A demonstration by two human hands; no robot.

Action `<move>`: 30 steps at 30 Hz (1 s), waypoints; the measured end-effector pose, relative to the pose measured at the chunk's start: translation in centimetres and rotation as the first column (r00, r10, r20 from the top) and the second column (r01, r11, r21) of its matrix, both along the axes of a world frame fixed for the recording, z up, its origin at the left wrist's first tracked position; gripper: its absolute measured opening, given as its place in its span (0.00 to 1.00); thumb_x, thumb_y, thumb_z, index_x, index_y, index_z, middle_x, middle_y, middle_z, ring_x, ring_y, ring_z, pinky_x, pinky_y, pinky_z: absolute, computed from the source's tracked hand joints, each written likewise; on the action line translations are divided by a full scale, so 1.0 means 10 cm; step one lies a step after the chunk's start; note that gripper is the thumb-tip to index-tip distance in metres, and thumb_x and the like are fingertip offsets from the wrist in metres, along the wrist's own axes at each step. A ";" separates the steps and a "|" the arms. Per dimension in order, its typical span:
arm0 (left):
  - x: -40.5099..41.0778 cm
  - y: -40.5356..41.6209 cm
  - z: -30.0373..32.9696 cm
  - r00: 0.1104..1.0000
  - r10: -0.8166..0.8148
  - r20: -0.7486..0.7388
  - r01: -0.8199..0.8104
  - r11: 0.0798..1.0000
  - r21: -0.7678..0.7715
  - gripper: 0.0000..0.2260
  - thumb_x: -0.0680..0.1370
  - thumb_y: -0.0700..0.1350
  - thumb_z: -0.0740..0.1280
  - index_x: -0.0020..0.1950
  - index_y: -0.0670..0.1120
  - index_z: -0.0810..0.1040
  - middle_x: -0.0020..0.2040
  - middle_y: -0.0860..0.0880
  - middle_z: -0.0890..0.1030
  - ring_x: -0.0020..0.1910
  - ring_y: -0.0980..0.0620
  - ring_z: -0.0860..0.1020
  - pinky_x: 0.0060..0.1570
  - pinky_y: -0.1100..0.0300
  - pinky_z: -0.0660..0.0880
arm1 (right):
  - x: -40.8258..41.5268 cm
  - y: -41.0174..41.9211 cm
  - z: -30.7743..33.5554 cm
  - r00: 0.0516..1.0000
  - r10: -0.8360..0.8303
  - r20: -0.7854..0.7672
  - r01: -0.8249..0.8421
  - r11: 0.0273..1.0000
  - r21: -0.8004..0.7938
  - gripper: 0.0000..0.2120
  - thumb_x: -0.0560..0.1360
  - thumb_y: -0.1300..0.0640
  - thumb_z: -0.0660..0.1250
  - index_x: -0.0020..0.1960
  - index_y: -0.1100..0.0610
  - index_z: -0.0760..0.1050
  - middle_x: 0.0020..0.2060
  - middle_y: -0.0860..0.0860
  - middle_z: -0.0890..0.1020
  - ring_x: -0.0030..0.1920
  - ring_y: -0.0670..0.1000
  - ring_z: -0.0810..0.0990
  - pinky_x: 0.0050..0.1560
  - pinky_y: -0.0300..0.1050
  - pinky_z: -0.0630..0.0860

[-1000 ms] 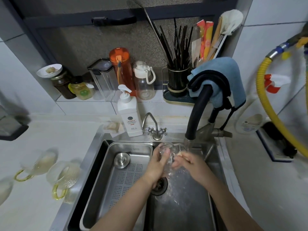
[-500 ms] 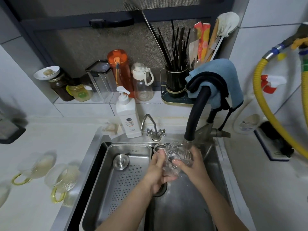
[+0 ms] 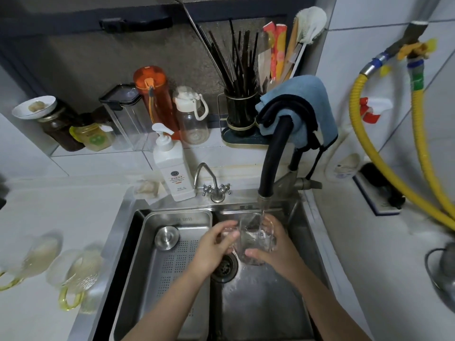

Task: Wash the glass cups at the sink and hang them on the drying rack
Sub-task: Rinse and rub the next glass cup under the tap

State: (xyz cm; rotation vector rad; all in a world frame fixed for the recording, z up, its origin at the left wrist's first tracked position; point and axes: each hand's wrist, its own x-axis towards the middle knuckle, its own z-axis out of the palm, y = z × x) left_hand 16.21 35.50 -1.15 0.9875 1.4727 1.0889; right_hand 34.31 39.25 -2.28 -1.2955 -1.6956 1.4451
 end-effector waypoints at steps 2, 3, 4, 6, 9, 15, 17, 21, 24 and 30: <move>0.05 0.07 0.01 0.999 0.035 0.025 -0.035 0.999 -0.006 0.08 0.77 0.42 0.68 0.56 0.50 0.79 0.49 0.50 0.80 0.48 0.52 0.80 0.53 0.48 0.80 | 0.01 0.07 0.04 0.999 -0.010 -0.034 0.010 1.000 -0.013 0.40 0.62 0.56 0.80 0.68 0.43 0.64 0.60 0.42 0.76 0.59 0.41 0.77 0.56 0.39 0.75; 0.10 0.12 0.04 0.999 0.030 0.036 -0.030 0.999 -0.018 0.08 0.78 0.41 0.68 0.55 0.50 0.78 0.49 0.51 0.80 0.47 0.53 0.80 0.53 0.49 0.79 | 0.04 0.11 0.02 0.999 -0.023 -0.045 0.022 1.000 -0.012 0.40 0.63 0.58 0.80 0.68 0.46 0.65 0.60 0.45 0.76 0.58 0.43 0.78 0.55 0.39 0.77; 0.17 0.15 0.05 0.999 0.014 0.051 -0.012 0.999 -0.038 0.07 0.78 0.41 0.68 0.53 0.51 0.78 0.49 0.50 0.80 0.48 0.53 0.79 0.53 0.50 0.79 | 0.08 0.13 0.00 0.998 -0.041 -0.045 0.041 0.999 -0.010 0.38 0.63 0.60 0.79 0.68 0.49 0.66 0.60 0.47 0.77 0.57 0.43 0.79 0.53 0.37 0.78; 0.27 0.15 0.01 0.997 -0.013 0.075 0.020 0.996 -0.090 0.06 0.77 0.42 0.69 0.52 0.52 0.78 0.51 0.49 0.79 0.46 0.54 0.79 0.52 0.51 0.79 | 0.17 0.09 -0.01 0.998 -0.070 0.005 0.070 0.997 -0.025 0.34 0.64 0.62 0.79 0.65 0.50 0.69 0.57 0.47 0.79 0.55 0.43 0.81 0.52 0.36 0.79; 0.24 0.01 -0.10 0.993 0.016 0.115 0.003 0.987 -0.159 0.06 0.78 0.42 0.68 0.54 0.48 0.77 0.50 0.48 0.78 0.45 0.55 0.80 0.48 0.57 0.80 | 0.17 -0.09 -0.03 0.997 -0.076 0.032 0.076 0.997 -0.016 0.29 0.64 0.62 0.79 0.60 0.47 0.71 0.53 0.47 0.80 0.54 0.47 0.81 0.52 0.39 0.80; 0.16 0.15 -0.02 0.996 0.058 0.067 -0.046 0.986 -0.162 0.10 0.77 0.45 0.69 0.58 0.47 0.75 0.51 0.49 0.77 0.42 0.58 0.78 0.41 0.60 0.79 | -0.01 0.02 -0.06 0.985 -0.169 0.027 0.171 0.979 -0.109 0.33 0.62 0.49 0.80 0.63 0.47 0.69 0.56 0.45 0.79 0.54 0.44 0.80 0.58 0.50 0.78; 0.22 0.16 -0.03 1.000 -0.007 0.030 0.012 0.985 -0.174 0.17 0.76 0.47 0.71 0.63 0.47 0.73 0.51 0.50 0.76 0.42 0.57 0.77 0.39 0.59 0.75 | 0.03 0.05 -0.13 0.975 -0.221 0.022 0.221 0.959 -0.177 0.39 0.60 0.45 0.80 0.65 0.52 0.68 0.60 0.49 0.77 0.58 0.48 0.79 0.61 0.54 0.76; 0.19 0.08 -0.08 1.000 -0.006 0.020 0.011 0.972 -0.236 0.22 0.76 0.49 0.71 0.68 0.51 0.70 0.56 0.47 0.77 0.49 0.49 0.79 0.45 0.56 0.78 | -0.01 0.04 -0.15 0.984 -0.147 0.101 0.162 0.975 -0.155 0.31 0.62 0.31 0.72 0.60 0.44 0.74 0.55 0.43 0.81 0.56 0.44 0.79 0.59 0.49 0.75; 0.14 0.08 -0.05 0.995 0.063 0.081 -0.041 0.967 -0.250 0.20 0.77 0.50 0.69 0.68 0.51 0.71 0.54 0.49 0.77 0.48 0.51 0.78 0.51 0.50 0.79 | -0.08 0.04 -0.03 0.992 -0.121 0.032 0.125 0.972 -0.200 0.13 0.73 0.46 0.69 0.57 0.44 0.77 0.48 0.38 0.83 0.52 0.39 0.81 0.52 0.37 0.73; 0.10 0.13 0.12 0.978 0.145 0.152 -0.100 0.958 -0.269 0.19 0.78 0.53 0.67 0.68 0.52 0.72 0.53 0.53 0.78 0.39 0.57 0.77 0.39 0.60 0.79 | -0.18 0.15 -0.03 0.975 -0.179 -0.132 0.129 0.939 -0.318 0.34 0.62 0.33 0.74 0.66 0.38 0.71 0.64 0.43 0.77 0.63 0.47 0.77 0.64 0.58 0.73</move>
